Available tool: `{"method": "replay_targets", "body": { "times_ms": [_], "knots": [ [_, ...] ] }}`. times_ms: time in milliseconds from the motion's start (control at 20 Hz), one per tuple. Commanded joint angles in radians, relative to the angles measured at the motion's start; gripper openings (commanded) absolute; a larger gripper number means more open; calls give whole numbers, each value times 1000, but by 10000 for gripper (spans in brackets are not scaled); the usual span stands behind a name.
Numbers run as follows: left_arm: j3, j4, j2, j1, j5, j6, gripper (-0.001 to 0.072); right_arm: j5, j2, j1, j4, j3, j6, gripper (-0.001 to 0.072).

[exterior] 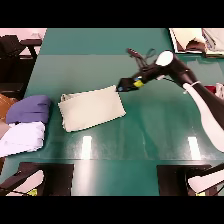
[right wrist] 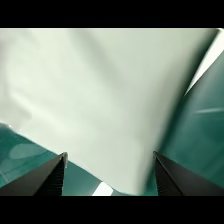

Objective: Fold the shirts.

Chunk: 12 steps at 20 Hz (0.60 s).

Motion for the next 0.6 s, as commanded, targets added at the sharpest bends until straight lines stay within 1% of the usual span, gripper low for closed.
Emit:
{"method": "replay_targets", "body": {
  "times_ms": [0,200,250,300,350,500,550],
  "knots": [
    [-2,-9,0,2,-6,3,21,-10,-16,-120,51,-122,43,621],
    [-2,-18,0,2,-3,3,21,-42,-117,-54,124,-123,41,614],
    [-2,-24,0,2,-3,3,21,-60,-139,-29,156,-123,40,590],
    [-2,-26,0,2,-3,3,21,-80,-157,-3,186,-123,30,586],
    [-2,-27,0,2,-3,3,21,-103,-172,24,221,-122,6,568],
    [-2,-37,0,2,-5,2,21,-109,-229,87,243,-50,3,564],
    [-2,-43,0,-2,-5,2,21,-111,-247,105,241,-14,3,480]
  ]
}}
